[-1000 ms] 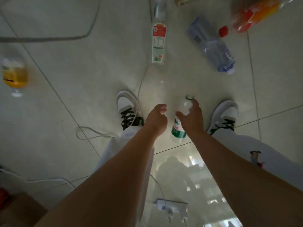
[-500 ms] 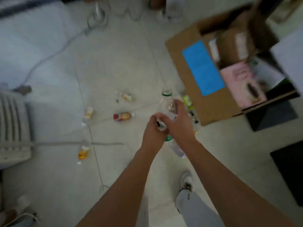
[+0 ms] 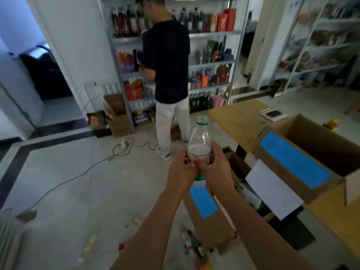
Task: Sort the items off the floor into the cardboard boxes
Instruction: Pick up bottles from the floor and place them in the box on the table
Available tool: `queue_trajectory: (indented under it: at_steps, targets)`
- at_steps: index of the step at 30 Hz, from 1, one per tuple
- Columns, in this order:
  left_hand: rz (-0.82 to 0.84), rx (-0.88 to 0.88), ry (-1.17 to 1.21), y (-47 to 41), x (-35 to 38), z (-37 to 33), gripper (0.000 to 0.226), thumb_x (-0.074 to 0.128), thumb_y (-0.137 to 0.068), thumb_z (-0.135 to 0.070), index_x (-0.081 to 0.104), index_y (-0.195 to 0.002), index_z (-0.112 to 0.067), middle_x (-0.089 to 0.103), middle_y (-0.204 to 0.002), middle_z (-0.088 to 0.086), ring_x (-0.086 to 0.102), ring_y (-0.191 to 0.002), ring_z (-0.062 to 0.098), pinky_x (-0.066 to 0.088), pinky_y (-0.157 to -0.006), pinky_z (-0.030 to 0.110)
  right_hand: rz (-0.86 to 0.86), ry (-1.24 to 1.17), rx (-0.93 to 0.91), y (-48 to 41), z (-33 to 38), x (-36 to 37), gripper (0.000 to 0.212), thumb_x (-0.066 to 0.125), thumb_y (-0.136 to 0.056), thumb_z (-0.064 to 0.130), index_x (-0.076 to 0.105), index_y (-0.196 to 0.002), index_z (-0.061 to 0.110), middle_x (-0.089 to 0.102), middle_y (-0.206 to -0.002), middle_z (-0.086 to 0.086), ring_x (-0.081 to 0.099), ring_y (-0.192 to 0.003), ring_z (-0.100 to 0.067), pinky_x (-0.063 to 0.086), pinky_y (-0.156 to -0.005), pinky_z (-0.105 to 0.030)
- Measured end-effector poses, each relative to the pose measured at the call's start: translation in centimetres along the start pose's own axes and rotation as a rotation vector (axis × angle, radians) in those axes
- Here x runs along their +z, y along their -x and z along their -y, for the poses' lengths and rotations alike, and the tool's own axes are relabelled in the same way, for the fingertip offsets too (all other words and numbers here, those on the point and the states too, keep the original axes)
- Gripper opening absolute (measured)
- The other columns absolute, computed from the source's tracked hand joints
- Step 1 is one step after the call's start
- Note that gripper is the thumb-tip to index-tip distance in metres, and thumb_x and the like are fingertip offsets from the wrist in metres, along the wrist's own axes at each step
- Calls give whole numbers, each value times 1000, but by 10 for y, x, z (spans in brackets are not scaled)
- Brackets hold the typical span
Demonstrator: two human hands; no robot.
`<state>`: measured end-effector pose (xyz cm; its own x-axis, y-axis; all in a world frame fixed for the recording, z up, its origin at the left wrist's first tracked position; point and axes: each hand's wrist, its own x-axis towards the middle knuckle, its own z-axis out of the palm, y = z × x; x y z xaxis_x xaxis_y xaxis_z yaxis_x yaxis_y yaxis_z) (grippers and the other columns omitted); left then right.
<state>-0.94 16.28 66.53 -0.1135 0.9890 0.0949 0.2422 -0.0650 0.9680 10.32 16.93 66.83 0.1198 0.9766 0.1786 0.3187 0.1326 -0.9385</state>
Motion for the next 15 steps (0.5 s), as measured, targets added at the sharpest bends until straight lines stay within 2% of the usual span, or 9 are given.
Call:
queue_trajectory:
  at_steps: [2,4,7,11,13,15]
  targets:
    - [49,45,30,-10,9,-22,34,73,-74,-30,58,-101,-46,66,-89,-27,62,-86,-11,50,-67,9,-73,23,-53,-8,14,-18,72,77,-75,47,44,-137,28,63,-114,13,62,-102,-4,49,-71,-8]
    - [99,94,53,-20,19,-38,33,71,-70,-34,58,-95,-52,67,-91,-25,64,-87,-7,54,-73,17,-137,51,-79,-14,25,-35,69,76,-76,51,45,-134,31,63,-109,18,62,-97,0,46,-63,-3]
    - [155,174,33,-32,36,-52,31,67,-72,-38,58,-97,-53,68,-93,-24,64,-83,-7,57,-76,29,-223,96,-107,-19,36,-57,59,75,-78,52,49,-127,34,65,-100,22,62,-87,10,46,-61,-3]
    - [208,214,-31,-40,64,-63,25,61,-73,-44,53,-90,-62,66,-86,-26,62,-75,-10,57,-69,27,-327,114,-109,-19,35,-85,46,76,-77,47,52,-115,39,61,-88,28,56,-84,23,42,-60,1]
    - [236,212,-43,-39,78,-62,23,58,-72,-48,52,-88,-63,67,-86,-23,63,-76,-7,56,-67,27,-329,122,-77,-19,29,-96,45,76,-78,46,52,-116,38,60,-89,29,54,-84,24,42,-60,1]
    - [263,214,-37,-39,93,-56,24,56,-69,-51,54,-91,-60,67,-87,-24,63,-77,-6,53,-64,23,-308,111,-36,-20,18,-106,48,75,-79,47,51,-119,38,61,-97,27,57,-88,17,44,-65,-2]
